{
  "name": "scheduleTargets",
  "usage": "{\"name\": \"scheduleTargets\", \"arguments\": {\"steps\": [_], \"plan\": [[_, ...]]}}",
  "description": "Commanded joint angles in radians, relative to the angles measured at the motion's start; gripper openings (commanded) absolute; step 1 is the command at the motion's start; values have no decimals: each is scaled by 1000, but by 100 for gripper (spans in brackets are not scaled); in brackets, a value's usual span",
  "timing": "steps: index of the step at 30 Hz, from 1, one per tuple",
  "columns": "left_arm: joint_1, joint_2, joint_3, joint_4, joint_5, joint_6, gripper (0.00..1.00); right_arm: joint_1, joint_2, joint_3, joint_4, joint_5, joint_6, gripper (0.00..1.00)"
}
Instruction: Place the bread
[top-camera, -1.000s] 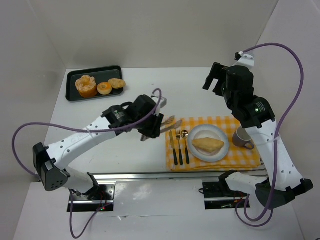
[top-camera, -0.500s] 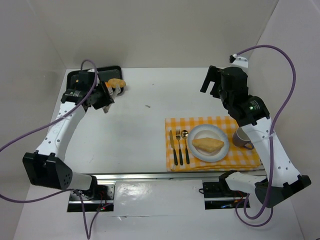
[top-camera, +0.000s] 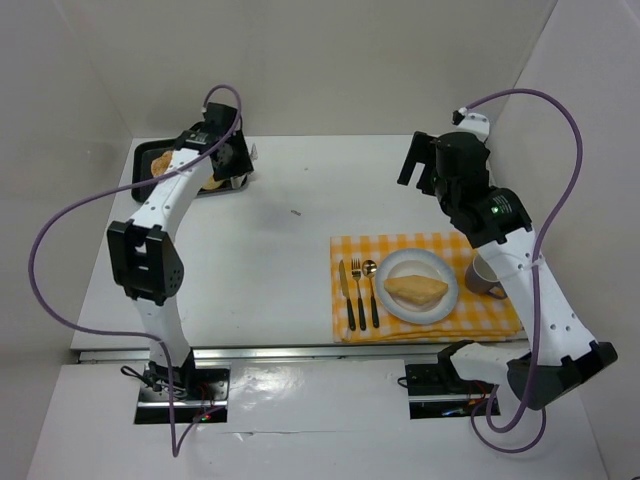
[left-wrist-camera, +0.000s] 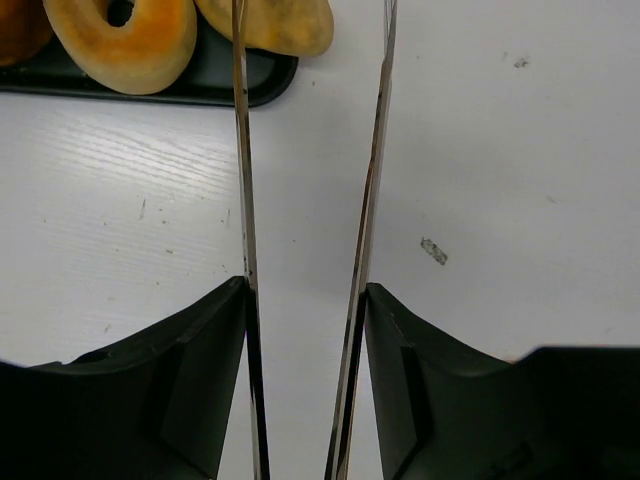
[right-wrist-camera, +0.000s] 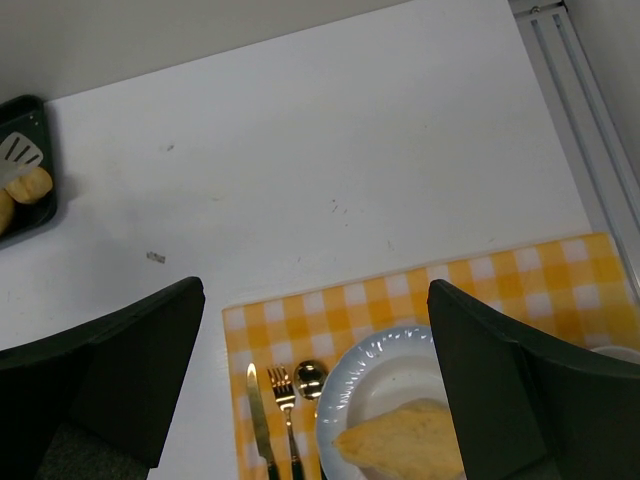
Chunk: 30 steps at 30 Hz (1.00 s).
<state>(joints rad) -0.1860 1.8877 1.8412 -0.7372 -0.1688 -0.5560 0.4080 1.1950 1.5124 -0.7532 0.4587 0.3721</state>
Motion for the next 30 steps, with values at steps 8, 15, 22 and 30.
{"name": "scheduleTargets", "arguments": {"steps": [8,15,22,30], "plan": [[-107,185,220,-168,-285,56,61,-3,14,3,48,21,-10,100],[-128,194,210,-177,-348,47,61,-3,32,-6,60,3,-10,100],[-119,205,210,-177,-330,47,46,-3,41,-6,60,3,-10,100],[-119,58,230,-168,-342,94,5,-3,41,-6,72,-26,1,100]]}}
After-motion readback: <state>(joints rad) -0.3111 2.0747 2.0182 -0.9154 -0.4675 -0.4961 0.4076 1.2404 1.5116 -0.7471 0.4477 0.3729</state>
